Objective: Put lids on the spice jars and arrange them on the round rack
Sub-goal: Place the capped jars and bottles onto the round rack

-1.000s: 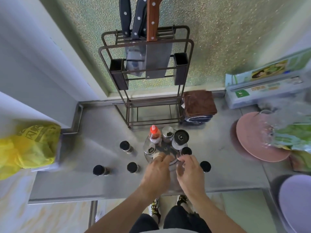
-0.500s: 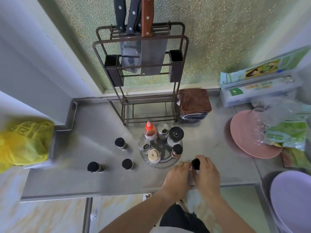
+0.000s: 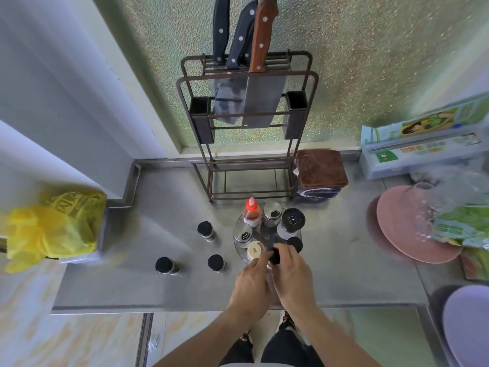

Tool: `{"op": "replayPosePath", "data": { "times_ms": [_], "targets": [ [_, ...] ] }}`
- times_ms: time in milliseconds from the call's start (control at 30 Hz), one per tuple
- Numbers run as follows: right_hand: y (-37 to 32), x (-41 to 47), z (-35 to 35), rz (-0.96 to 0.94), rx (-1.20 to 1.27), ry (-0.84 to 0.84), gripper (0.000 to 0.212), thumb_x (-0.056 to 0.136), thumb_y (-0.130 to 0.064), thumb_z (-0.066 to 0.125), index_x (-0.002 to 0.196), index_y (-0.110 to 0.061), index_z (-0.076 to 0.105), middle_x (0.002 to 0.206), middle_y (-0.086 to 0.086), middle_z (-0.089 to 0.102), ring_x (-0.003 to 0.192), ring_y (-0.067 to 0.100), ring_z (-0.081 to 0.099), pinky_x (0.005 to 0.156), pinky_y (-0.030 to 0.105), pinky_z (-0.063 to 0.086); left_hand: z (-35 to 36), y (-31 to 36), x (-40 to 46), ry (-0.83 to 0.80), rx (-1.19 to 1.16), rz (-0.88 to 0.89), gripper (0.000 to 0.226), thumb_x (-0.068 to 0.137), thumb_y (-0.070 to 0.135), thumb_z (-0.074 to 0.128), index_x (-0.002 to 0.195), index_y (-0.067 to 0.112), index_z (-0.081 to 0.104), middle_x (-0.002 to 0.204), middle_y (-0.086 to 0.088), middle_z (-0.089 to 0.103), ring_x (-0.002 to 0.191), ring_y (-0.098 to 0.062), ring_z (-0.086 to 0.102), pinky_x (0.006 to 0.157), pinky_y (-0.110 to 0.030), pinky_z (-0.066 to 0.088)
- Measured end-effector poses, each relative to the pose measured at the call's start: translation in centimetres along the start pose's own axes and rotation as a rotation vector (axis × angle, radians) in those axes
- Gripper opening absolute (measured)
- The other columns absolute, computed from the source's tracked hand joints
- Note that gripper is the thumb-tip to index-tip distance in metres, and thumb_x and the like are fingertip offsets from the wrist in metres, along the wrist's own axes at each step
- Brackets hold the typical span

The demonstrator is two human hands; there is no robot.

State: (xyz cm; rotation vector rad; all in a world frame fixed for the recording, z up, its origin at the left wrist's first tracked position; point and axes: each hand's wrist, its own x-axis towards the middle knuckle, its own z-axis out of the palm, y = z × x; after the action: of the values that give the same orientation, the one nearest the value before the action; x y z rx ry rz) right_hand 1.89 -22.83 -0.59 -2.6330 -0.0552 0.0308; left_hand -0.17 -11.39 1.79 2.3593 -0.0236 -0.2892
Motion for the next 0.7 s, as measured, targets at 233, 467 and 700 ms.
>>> {"op": "replayPosePath", "data": {
  "times_ms": [233, 467, 700],
  "targets": [
    [0.3, 0.7, 0.9, -0.019, -0.154, -0.075, 0.052, 0.064, -0.009, 0.092, 0.107, -0.01, 0.064, 0.099, 0.006, 0.071, 0.069, 0.021, 0.074, 0.055, 0.026, 0.059, 0.8, -0.5, 0.9, -0.135, 0.109, -0.028, 0.07, 0.087, 0.006, 0.059, 0.151, 0.019, 0.035, 0.127, -0.004, 0.066, 0.112, -0.023, 0.064, 0.097, -0.035, 0.052],
    [-0.9, -0.2, -1.2, -0.042, -0.206, -0.071, 0.05, 0.066, -0.019, 0.091, 0.107, -0.014, 0.063, 0.093, 0.001, 0.066, 0.066, 0.017, 0.067, 0.048, 0.023, 0.052, -2.0, -2.4, -0.1, -0.055, 0.083, -0.056, 0.058, 0.086, -0.002, 0.05, 0.137, 0.026, 0.044, 0.113, -0.003, 0.068, 0.103, -0.021, 0.065, 0.088, -0.036, 0.055],
    [-7.6, -0.7, 0.0, -0.281, -0.161, -0.073, 0.042, 0.072, -0.022, 0.085, 0.107, -0.019, 0.063, 0.106, 0.001, 0.065, 0.081, 0.019, 0.068, 0.053, 0.028, 0.058, -10.0, -9.1, -1.4, 0.31, 0.294, -0.09, 0.041, 0.078, -0.005, 0.071, 0.112, 0.017, 0.07, 0.112, -0.003, 0.069, 0.1, -0.023, 0.065, 0.082, -0.036, 0.059]
  ]
}}
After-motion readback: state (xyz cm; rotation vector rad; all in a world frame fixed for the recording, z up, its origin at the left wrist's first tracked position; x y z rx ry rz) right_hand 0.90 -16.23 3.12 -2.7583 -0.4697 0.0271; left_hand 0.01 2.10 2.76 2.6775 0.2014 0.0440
